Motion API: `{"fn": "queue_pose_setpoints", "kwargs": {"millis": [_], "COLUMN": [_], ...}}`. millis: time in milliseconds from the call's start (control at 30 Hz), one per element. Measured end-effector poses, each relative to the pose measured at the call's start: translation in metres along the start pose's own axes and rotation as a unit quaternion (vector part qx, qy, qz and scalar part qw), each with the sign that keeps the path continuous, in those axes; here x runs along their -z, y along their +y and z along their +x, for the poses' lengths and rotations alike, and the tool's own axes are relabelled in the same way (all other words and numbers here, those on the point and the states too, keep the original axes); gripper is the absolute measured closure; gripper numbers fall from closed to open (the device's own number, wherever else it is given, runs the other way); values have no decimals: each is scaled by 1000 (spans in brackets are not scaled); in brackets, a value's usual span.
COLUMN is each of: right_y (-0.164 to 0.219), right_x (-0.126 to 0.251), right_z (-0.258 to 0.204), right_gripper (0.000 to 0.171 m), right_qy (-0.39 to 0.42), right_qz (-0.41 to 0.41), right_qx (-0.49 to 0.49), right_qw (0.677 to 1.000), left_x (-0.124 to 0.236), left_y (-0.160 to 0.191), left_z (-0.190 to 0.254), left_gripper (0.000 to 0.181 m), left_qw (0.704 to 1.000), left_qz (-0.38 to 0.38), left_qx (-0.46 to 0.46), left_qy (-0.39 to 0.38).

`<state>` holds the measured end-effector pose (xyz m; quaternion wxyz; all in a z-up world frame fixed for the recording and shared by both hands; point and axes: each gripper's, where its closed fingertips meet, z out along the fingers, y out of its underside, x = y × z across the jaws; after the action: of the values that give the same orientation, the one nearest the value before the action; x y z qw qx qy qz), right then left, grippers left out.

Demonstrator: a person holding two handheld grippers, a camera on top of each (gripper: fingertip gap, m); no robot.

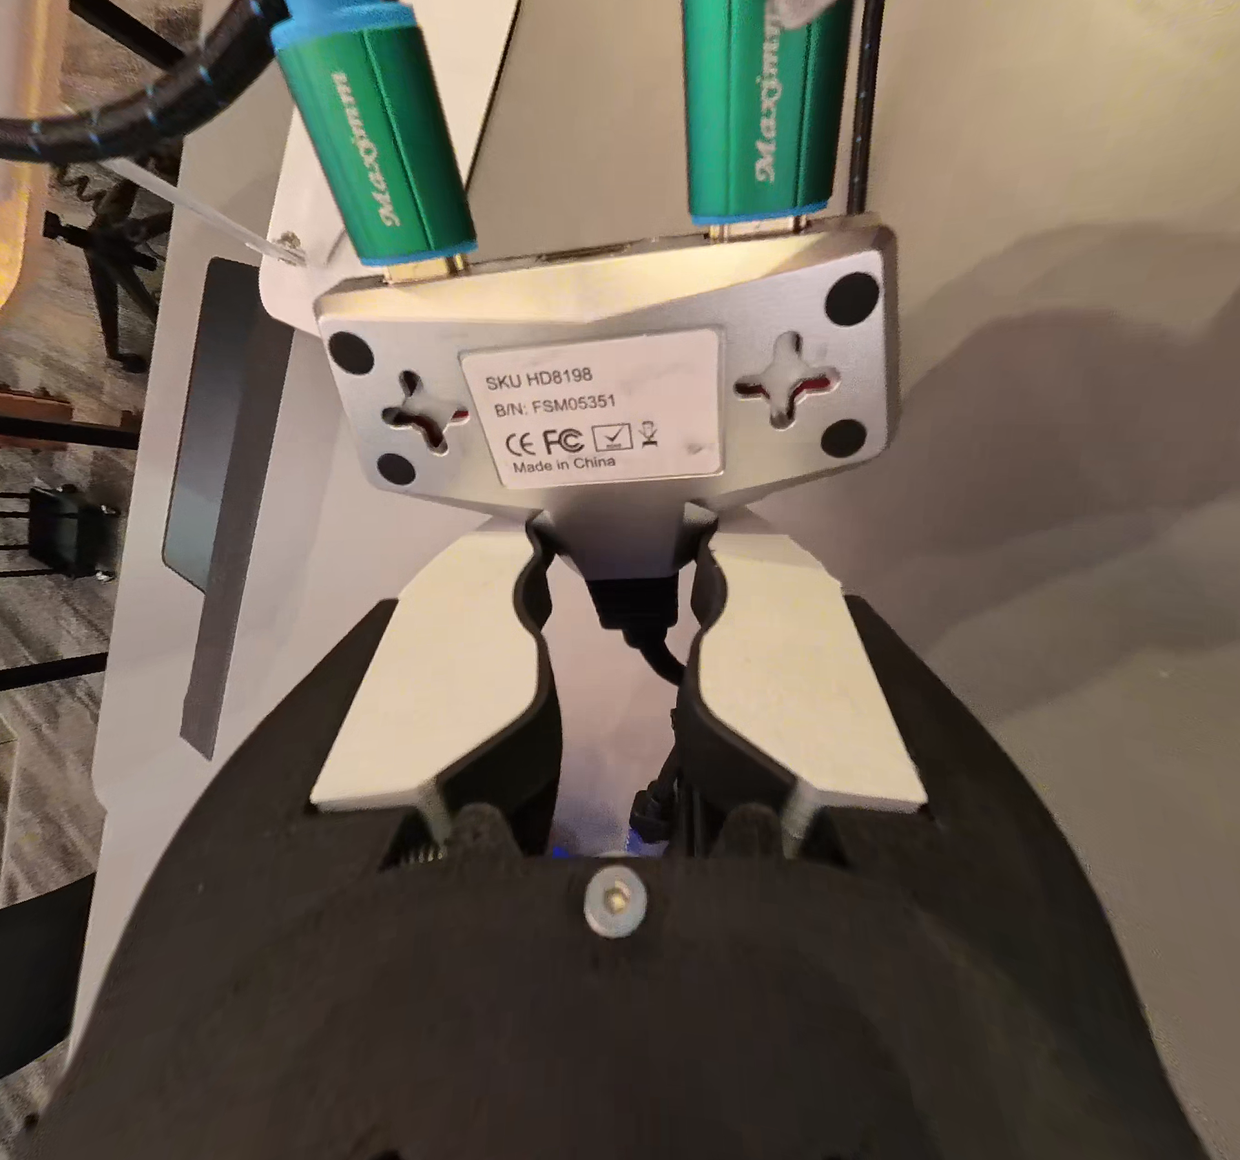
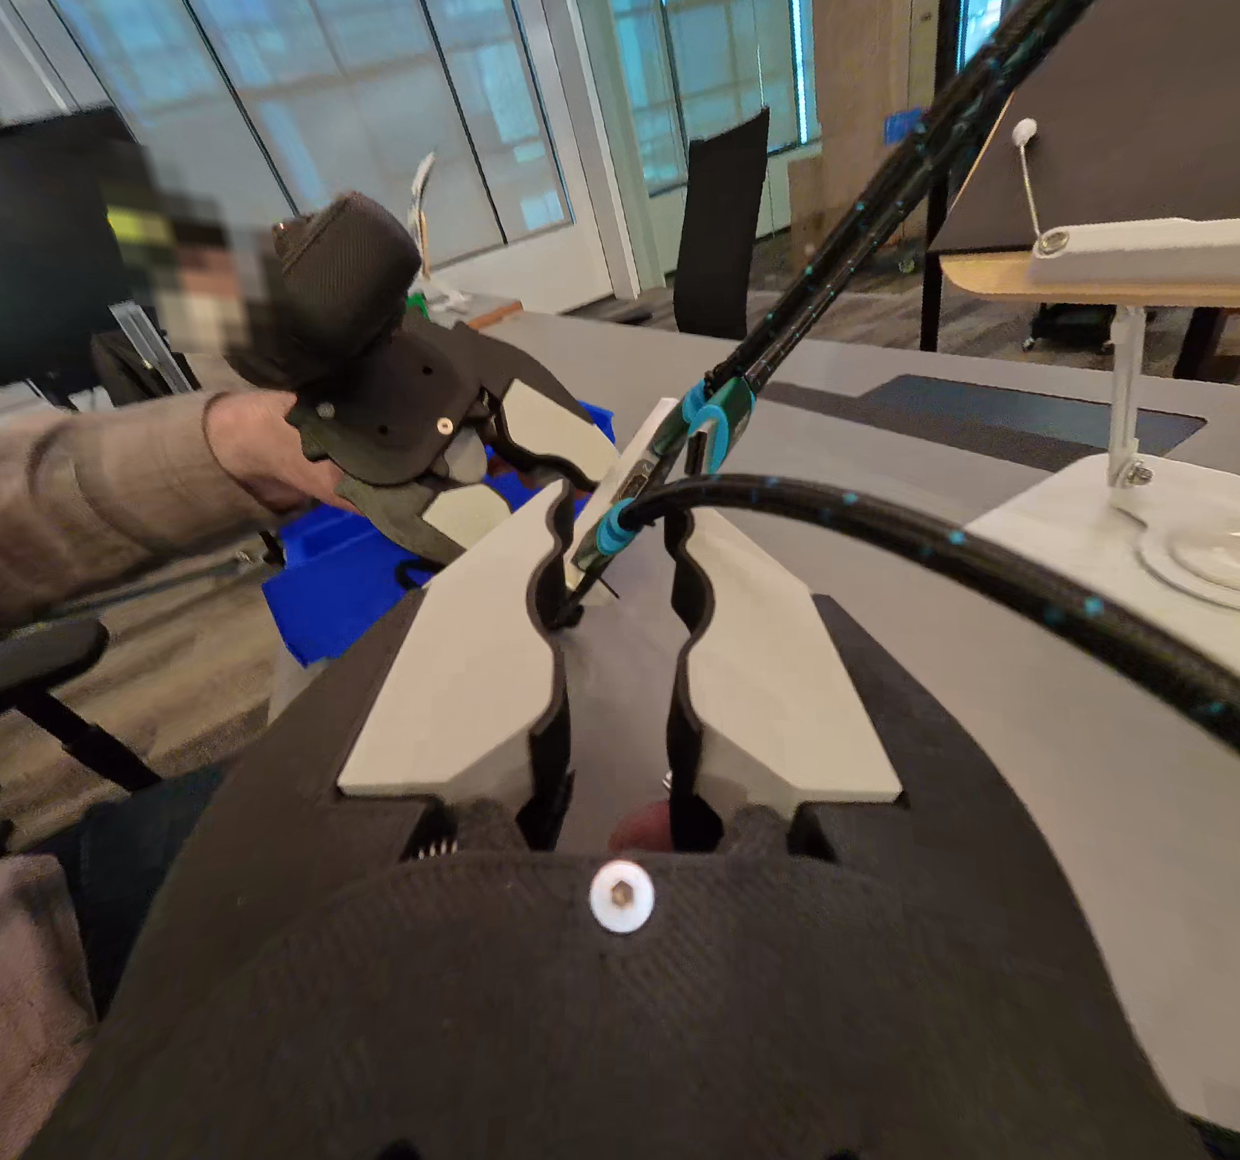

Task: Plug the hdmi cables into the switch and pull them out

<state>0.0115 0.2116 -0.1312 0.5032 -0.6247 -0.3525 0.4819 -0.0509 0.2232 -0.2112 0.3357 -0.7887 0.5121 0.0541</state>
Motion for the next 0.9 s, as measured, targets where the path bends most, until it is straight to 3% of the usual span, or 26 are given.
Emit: {"fn": "queue_pose_setpoints", "kwargs": {"millis": [200,400,567,767,900], "right_y": [24,41,14,-31,-23], "right_x": [5,12,21,34,33], "right_z": [1,-35,-64,-60,-64], "right_gripper": [143,143,147,151,143], "right_qy": [17,-45,-83,-38,-79], "right_qz": [-102,-181,-160,-153,-202], "right_qx": [48,135,218,317,345], "right_qw": [993,973,959,935,913], "left_x": [7,16,21,24,27], "left_y": [8,15,18,21,20], "left_z": [-3,-13,-13,-6,-1], "left_gripper": [143,143,143,143,144], "left_qw": [1000,999,998,992,989], "left_qz": [-19,-29,-42,-62,-64], "left_qx": [-1,-10,-43,-94,-121], "left_qy": [18,21,36,51,62]}}
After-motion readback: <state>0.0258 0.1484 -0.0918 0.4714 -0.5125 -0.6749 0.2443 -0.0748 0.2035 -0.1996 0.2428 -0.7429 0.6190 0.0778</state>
